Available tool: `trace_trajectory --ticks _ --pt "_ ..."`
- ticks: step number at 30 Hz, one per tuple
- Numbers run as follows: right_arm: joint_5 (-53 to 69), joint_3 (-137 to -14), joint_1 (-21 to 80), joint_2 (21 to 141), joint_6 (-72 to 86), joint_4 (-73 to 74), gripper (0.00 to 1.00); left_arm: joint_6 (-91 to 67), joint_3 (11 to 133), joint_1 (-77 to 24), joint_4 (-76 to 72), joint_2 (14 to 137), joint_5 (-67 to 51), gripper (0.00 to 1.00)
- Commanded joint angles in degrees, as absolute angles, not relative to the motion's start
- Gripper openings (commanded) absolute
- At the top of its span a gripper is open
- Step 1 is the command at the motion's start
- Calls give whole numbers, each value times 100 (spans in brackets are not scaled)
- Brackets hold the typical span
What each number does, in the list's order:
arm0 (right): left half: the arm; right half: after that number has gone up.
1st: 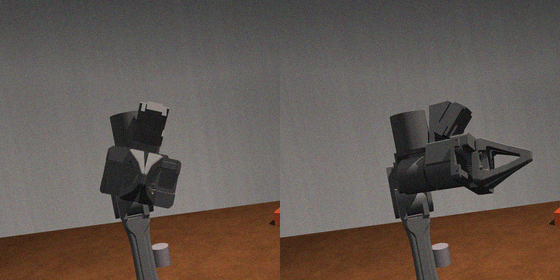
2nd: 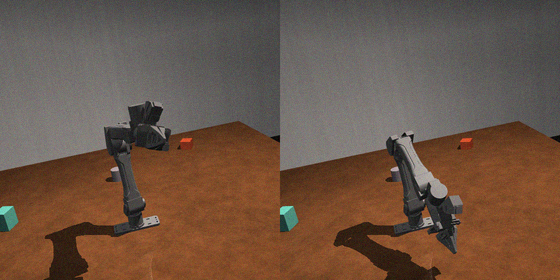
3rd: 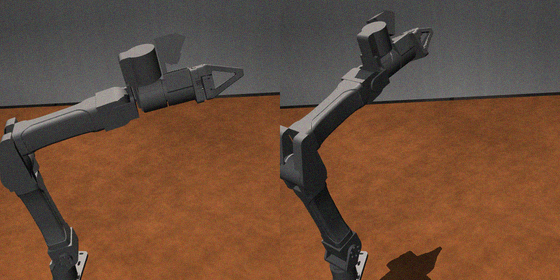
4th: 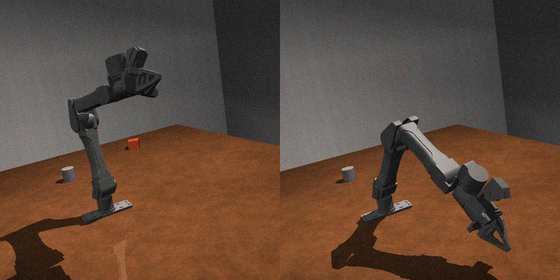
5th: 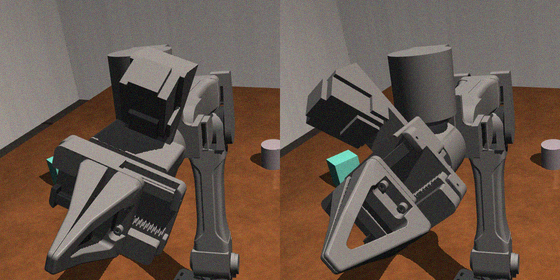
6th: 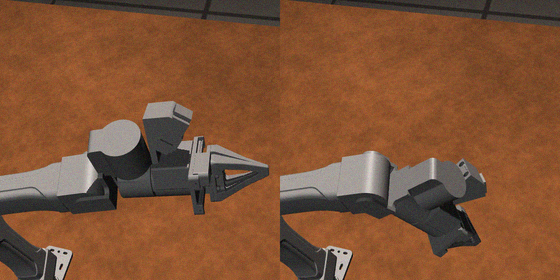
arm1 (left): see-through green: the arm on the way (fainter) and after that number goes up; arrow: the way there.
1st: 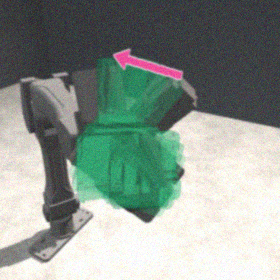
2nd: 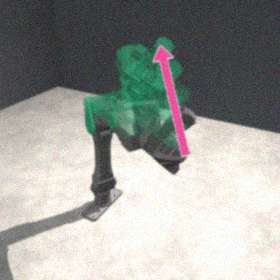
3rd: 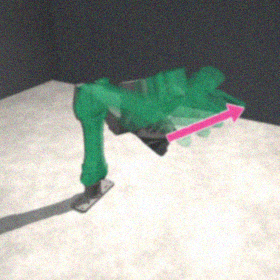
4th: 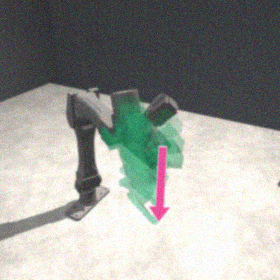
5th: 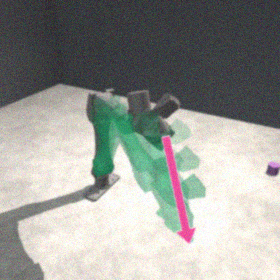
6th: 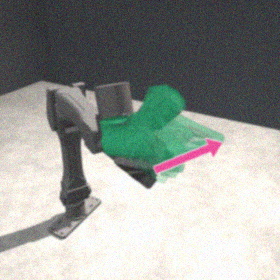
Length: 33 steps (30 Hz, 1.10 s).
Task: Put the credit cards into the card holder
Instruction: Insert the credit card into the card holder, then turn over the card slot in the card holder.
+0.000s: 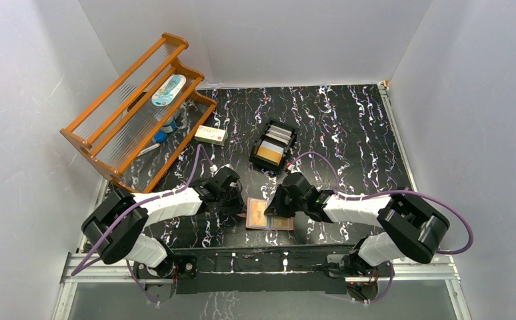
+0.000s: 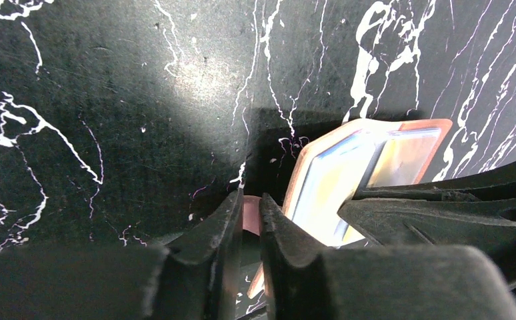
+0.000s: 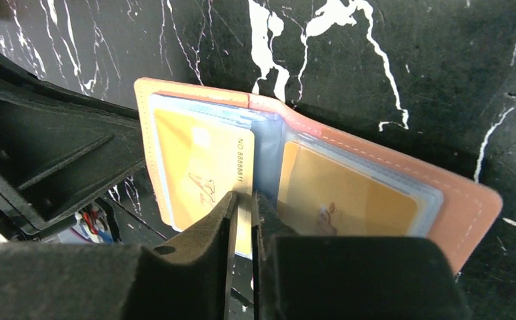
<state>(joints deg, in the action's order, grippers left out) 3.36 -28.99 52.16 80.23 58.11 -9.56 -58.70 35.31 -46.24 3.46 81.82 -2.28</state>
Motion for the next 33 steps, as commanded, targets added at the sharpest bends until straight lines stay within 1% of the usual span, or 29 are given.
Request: trace_trajectory --ticks 1,2,3,6,11,15,20,22,26,30,33 --pt "208 -3070 5275 7890 5589 -698 25 -5736 3600 -4709 1312 8105 55 23" --pt "93 -3109 5278 7797 5536 -464 30 -5687 3709 -4711 1491 8043 148 28" --pt "20 -3114 5273 7676 5500 -294 32 -5622 3829 -4711 1706 7978 237 32" --pt "-81 -3107 5271 7278 5405 -16 34 -5528 4094 -4703 2018 7782 410 37" --pt "-245 -3231 5273 6993 5215 425 28 -5407 4384 -4700 1974 7366 236 42" --pt "-507 -3273 5274 7006 5051 546 24 -5269 4396 -4699 1471 7224 -313 44" --pt "-526 -3288 5271 7311 4916 366 23 -5302 4170 -4695 658 7460 -1044 50" --pt "-468 -3245 5272 7464 4912 279 22 -5300 4112 -4706 490 7629 -1192 51" --pt "-444 -3063 5273 7618 4956 202 21 -5286 3970 -4710 226 7812 -1248 53" --pt "-437 -2901 5273 7579 5030 176 20 -5179 3809 -4709 64 8014 -1044 57" --pt "-459 -2878 5273 7550 5038 181 20 -5151 3706 -4709 -213 8091 -1124 58"
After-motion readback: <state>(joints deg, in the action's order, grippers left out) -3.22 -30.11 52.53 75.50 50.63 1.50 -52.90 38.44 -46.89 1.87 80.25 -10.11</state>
